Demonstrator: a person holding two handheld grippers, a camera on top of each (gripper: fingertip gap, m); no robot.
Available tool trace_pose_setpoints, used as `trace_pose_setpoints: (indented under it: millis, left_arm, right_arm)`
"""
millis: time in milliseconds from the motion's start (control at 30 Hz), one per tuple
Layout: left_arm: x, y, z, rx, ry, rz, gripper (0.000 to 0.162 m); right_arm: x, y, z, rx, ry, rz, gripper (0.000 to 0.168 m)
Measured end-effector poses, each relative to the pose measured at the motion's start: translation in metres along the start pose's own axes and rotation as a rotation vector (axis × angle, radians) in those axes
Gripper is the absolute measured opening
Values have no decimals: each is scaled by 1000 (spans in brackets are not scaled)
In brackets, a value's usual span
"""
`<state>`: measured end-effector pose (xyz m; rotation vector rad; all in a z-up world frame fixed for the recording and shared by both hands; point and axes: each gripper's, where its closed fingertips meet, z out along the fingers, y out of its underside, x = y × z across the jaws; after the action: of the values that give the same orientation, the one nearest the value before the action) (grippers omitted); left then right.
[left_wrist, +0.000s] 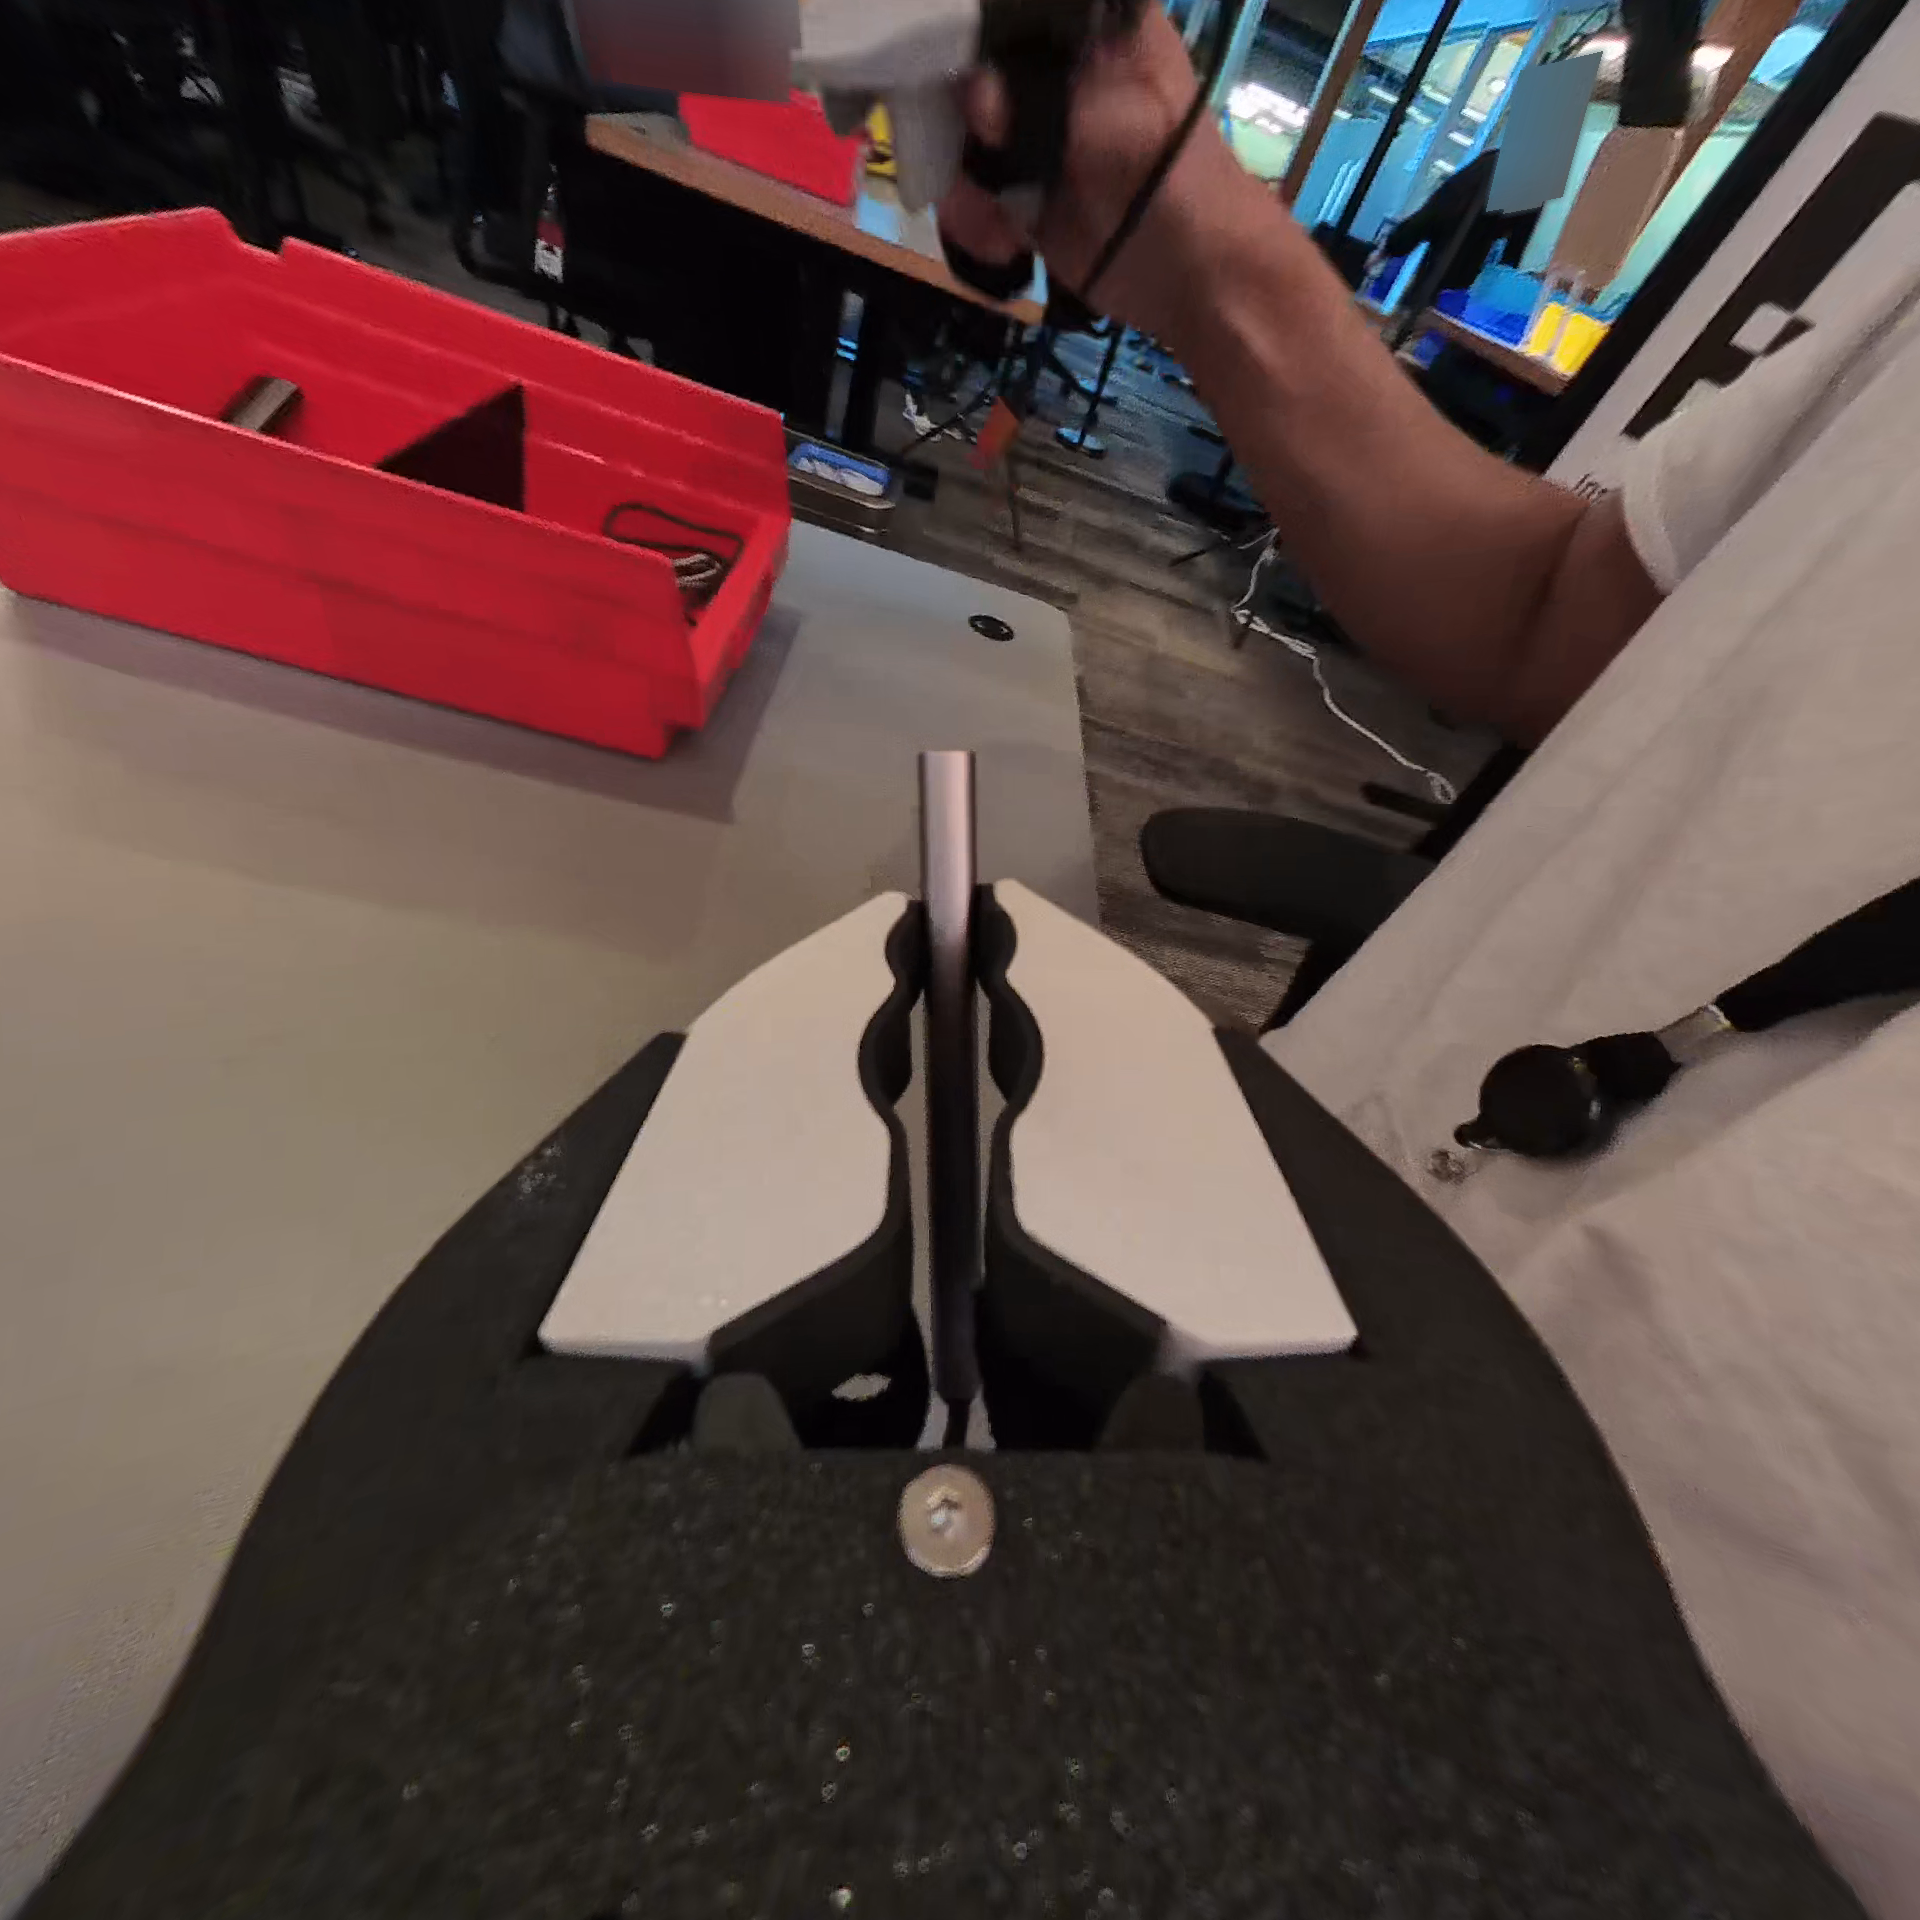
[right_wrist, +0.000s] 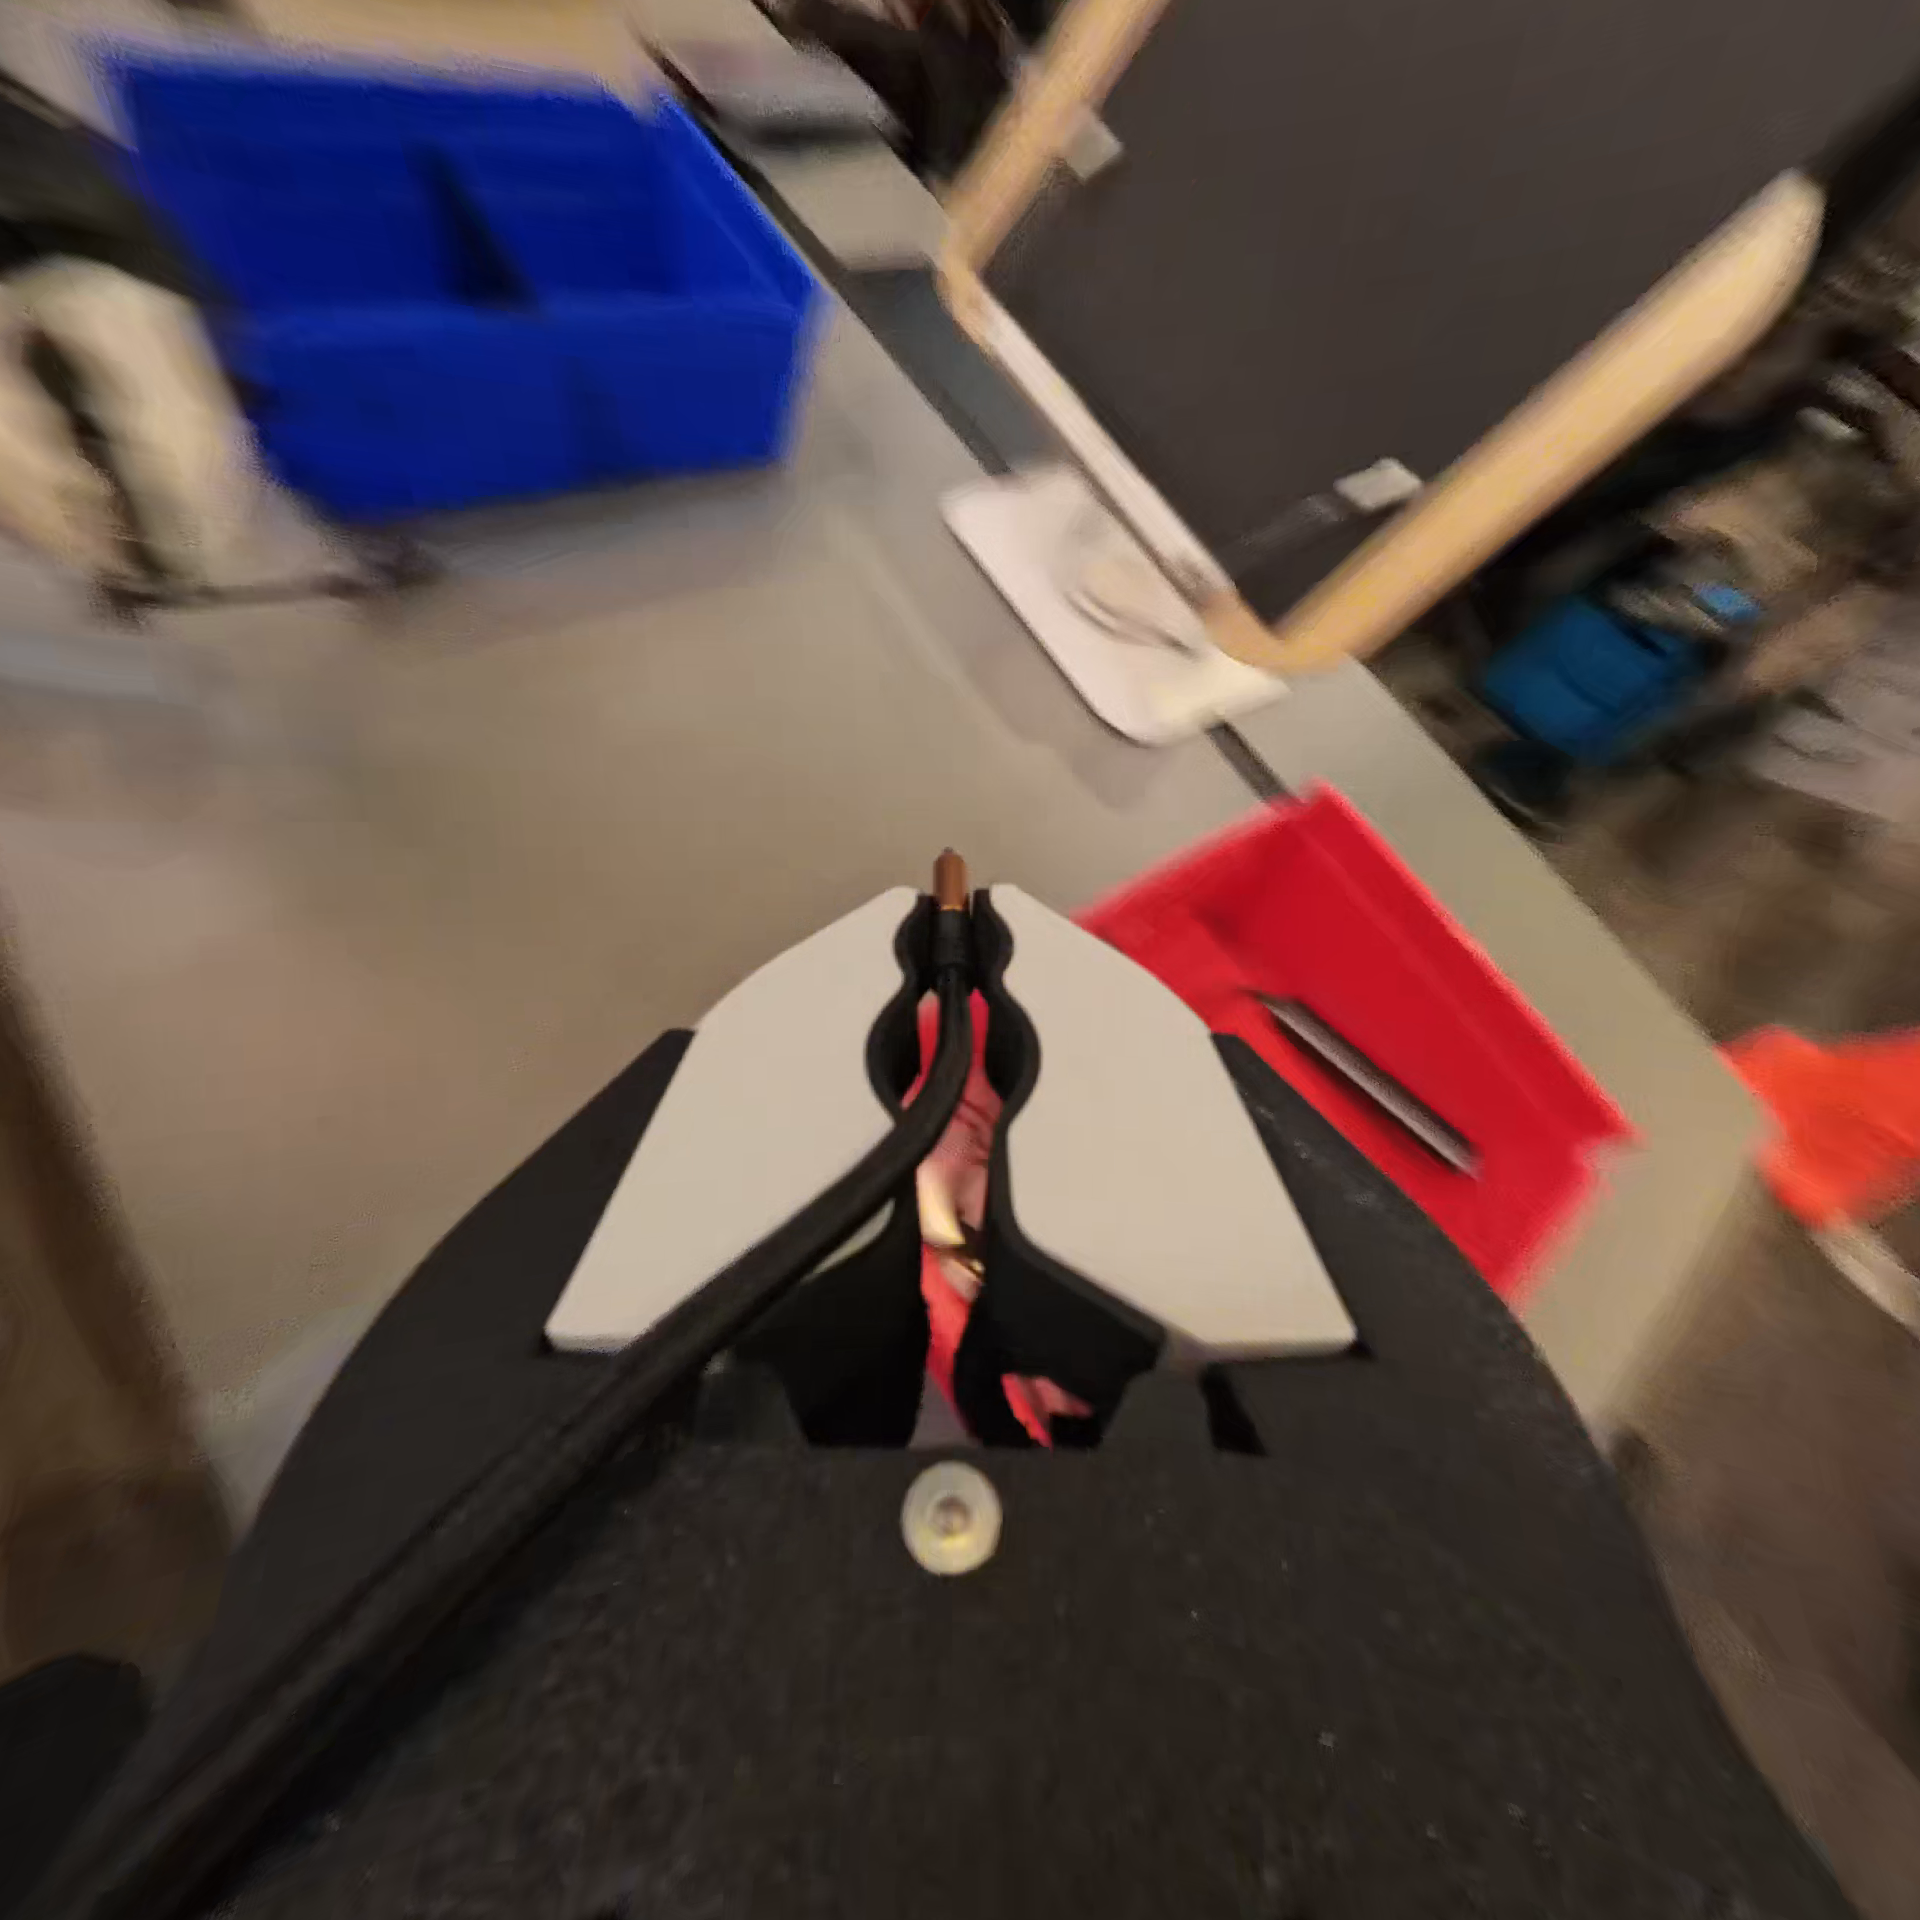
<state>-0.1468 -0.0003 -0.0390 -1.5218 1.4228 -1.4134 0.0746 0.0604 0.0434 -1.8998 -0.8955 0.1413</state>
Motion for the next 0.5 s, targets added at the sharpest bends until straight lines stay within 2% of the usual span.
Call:
trace_pose_setpoints:
  millis: [133, 267, 333, 433, 500]
  left_arm:
    - [13, 1, 11, -44, -11, 67, 9]
    - [18, 3, 9, -63, -18, 70, 9]
    - [16, 5, 8, -64, -31, 49, 9]
    - [12, 10, 6, -68, -43, 11, 9]
    - [11, 10, 6, -58, -48, 0, 9]
  right_arm:
    - [82, 28, 13, -279, 373, -93, 7]
    - [143, 73, 25, -530, 617, -173, 7]
    - [150, 108, 35, -676, 642, -158, 7]
    - [139, 181, 36, -1020, 586, -167, 8]
    - [119, 212, 41, -1098, 482, -107, 8]
